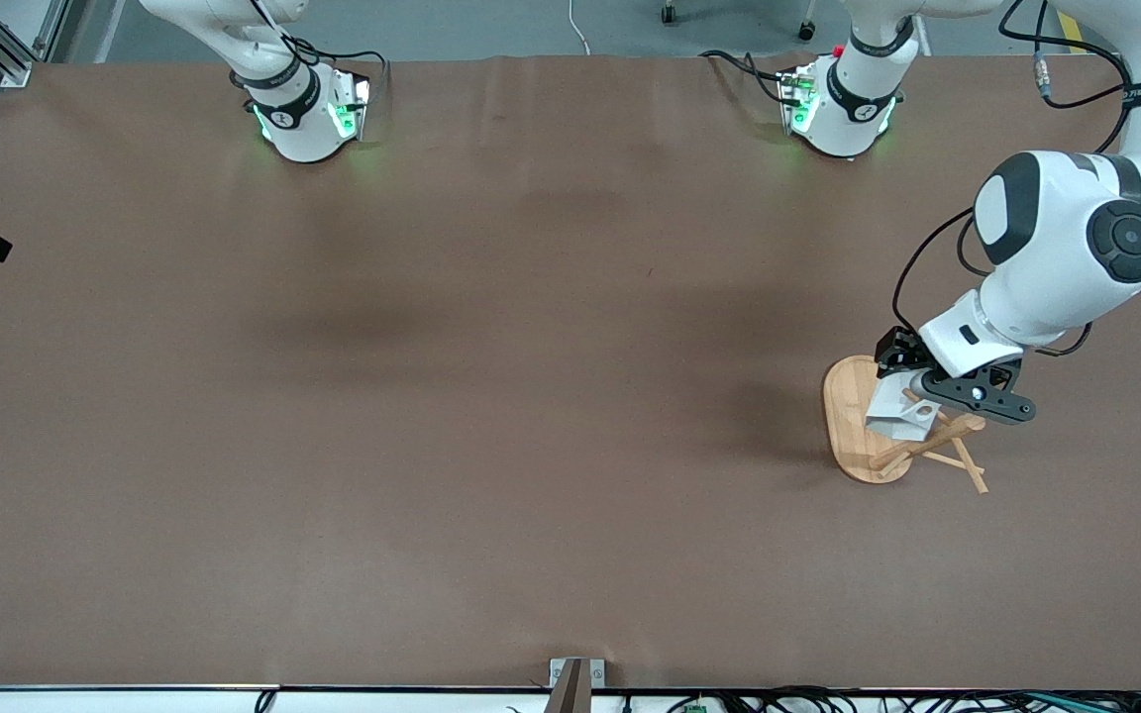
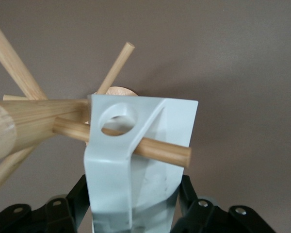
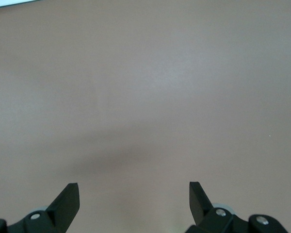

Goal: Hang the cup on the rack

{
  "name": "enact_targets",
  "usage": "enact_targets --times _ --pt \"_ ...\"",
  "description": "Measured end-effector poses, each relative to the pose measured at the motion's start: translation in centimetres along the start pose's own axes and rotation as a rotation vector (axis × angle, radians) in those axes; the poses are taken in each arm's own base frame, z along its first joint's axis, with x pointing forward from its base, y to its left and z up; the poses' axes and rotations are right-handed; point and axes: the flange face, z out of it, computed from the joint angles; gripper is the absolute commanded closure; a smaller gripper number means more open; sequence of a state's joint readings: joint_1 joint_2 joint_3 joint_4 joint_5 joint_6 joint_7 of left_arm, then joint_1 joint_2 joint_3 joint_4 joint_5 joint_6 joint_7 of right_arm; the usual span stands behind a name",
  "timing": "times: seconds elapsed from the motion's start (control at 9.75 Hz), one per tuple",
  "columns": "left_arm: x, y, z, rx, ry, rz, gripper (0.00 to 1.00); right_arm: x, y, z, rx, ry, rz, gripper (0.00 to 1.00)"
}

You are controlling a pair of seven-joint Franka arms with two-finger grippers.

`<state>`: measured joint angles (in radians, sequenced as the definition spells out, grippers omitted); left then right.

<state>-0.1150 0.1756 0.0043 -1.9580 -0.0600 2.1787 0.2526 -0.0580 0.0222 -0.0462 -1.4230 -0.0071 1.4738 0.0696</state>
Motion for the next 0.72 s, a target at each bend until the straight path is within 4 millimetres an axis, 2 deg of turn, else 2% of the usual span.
enact_targets --times 0.21,0.41,0.62,0.72 --pt "0.3 -0.1 -0.5 0.003 0.014 0.0 0.0 0.0 0.0 0.6 -0.001 -0.013 0.0 0.0" --pt "1.0 -0.1 -1.9 0.008 0.043 -0.002 0.0 -0.2 0.0 0.6 -0.002 -0.026 0.0 0.0" --pt "1.3 0.6 -4.3 0.007 0.062 -0.049 0.0 -0.2 0.1 0.6 -0.002 -0.026 0.001 0.0" --pt "0.9 1.0 -6.1 0.004 0.063 -0.098 0.0 -0.2 0.1 0.6 -0.002 -0.026 0.001 0.0"
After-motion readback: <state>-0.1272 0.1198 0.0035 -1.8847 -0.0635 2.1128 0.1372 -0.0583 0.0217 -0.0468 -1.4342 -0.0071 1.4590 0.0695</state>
